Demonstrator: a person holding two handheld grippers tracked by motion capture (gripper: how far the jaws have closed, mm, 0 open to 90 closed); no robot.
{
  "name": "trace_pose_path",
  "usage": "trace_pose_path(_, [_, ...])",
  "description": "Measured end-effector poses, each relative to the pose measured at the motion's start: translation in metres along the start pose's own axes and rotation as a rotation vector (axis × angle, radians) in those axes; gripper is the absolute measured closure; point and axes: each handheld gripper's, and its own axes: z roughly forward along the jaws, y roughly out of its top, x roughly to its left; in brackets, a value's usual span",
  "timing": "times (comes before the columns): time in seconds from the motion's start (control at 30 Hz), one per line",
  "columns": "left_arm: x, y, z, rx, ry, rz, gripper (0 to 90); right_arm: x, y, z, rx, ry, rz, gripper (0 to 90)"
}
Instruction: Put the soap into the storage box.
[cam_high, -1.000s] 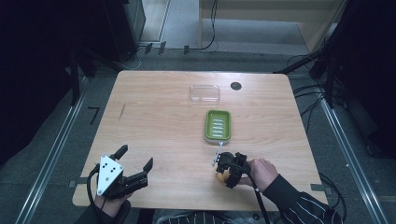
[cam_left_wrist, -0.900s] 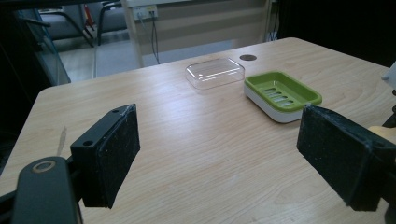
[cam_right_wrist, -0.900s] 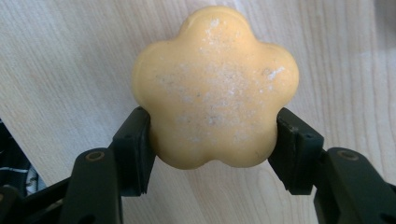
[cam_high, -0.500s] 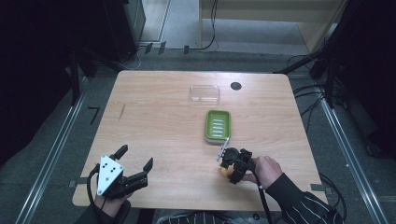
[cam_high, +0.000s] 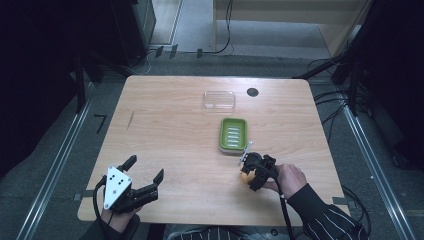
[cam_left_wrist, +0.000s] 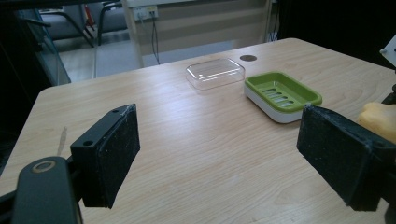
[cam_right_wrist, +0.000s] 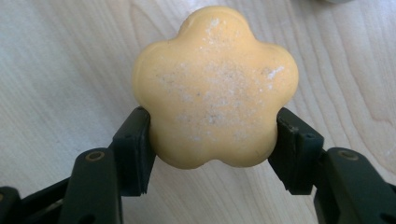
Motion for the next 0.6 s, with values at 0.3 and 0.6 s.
trace_pose_path(0.3, [0.0, 0.0, 0.0, 0.0, 0.0, 0.0, 13.7, -0.009, -0.004, 0.0, -0.002, -0.015, 0.028, 39.7])
trace_pose_path(0.6, [0.0, 0.0, 0.0, 0.001, -0.001, 0.002, 13.7, -0.016, -0.005, -0.004, -0.012, -0.025, 0.047, 39.7])
